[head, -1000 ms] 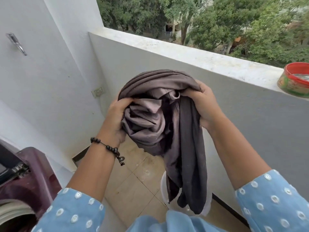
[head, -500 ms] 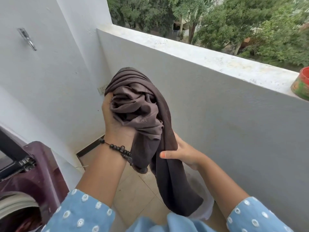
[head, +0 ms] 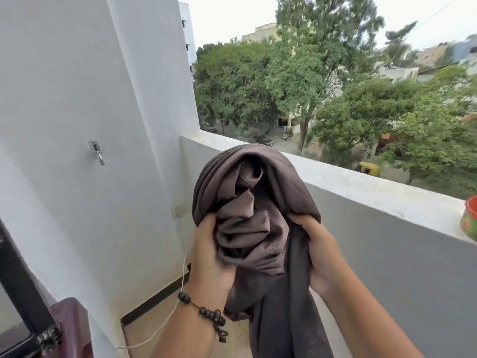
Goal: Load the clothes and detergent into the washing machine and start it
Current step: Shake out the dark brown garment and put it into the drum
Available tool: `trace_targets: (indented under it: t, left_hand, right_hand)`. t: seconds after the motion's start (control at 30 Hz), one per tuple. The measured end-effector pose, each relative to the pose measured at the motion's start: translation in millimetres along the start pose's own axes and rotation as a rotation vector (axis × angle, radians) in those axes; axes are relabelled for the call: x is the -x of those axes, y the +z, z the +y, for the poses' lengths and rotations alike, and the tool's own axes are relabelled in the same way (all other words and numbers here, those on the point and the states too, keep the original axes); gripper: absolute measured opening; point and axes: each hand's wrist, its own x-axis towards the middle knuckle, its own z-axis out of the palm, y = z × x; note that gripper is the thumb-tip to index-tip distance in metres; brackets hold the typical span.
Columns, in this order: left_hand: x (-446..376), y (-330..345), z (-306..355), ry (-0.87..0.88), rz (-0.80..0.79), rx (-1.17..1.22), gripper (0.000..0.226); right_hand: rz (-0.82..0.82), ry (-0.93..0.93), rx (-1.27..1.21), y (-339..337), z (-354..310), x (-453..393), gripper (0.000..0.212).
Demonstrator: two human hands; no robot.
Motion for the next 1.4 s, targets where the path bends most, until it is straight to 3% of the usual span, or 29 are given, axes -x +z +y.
trace_targets:
  t: [0.07, 0.17, 0.23, 0.47, 0.6, 0.67, 0.77, 0.87, 0.93, 1.0, 1.07, 1.27, 1.4]
  left_hand:
    - [-1.0, 3.5, 3.5, 0.056, 0.031, -0.085, 0.015]
    - [9.4, 19.0, 1.1, 0.241, 0.103, -0.183, 0.045]
    - [20.5, 30.1, -4.3, 0.318, 0.115, -0.245, 0.053]
    - [32.0, 26.5, -0.1, 0.197, 0.036, -0.482, 0.063]
    - [38.4, 28.5, 27.3, 0.24, -0.04, -0.667, 0.101]
    - [41.5, 36.7, 42.2, 0.319, -0.021, -0.859, 0.119]
    - [47.9, 59.7, 59.0, 0.443, -0.057, -1.335, 0.132]
    - [48.1, 81.3, 57.6, 0.318, -0.18, -1.916, 0.142]
    - [43.2, 88.4, 48.6, 0.176, -0.288, -2.07, 0.147]
    - [35.8, 88.3, 41.1, 0.104, -0.314, -1.971, 0.147]
    - [31.3, 85.6, 35.9, 0.119, -0.229, -1.879, 0.143]
    - [27.0, 84.2, 24.8, 0.315, -0.021, -1.604, 0.12]
    - [26.7, 84.7, 20.9, 0.448, 0.001, -1.356, 0.099]
  right_hand:
    - [-0.114, 0.02, -0.05, 10.7, -12.7, 2.3, 0.049]
    - [-0.191, -0.027, 0.025, 18.3, -18.2, 5.3, 0.066]
    - [-0.182, -0.052, 0.141, 19.2, -17.4, 5.3, 0.077]
    - [-0.124, -0.227, 0.378, 2.4, -35.5, -7.5, 0.056]
    - [-0.228, -0.409, 0.623, -3.1, -58.2, -13.9, 0.057]
    - [-0.312, -0.49, 0.841, -5.1, -70.2, -14.9, 0.062]
    - [-0.488, -0.493, 1.222, -6.4, -82.9, -18.4, 0.068]
    - [-0.652, -0.479, 1.425, -0.9, -86.8, -19.4, 0.068]
    - [-0.705, -0.5, 1.425, 2.9, -88.1, -19.1, 0.071]
    - [-0.711, -0.498, 1.376, 2.1, -92.7, -20.4, 0.073]
    - [-0.704, -0.494, 1.338, -1.7, -98.8, -23.4, 0.072]
    - [-0.667, -0.443, 1.022, -18.6, -100.9, -30.7, 0.083]
    - [-0.69, -0.231, 0.753, -43.6, -96.2, -33.3, 0.098]
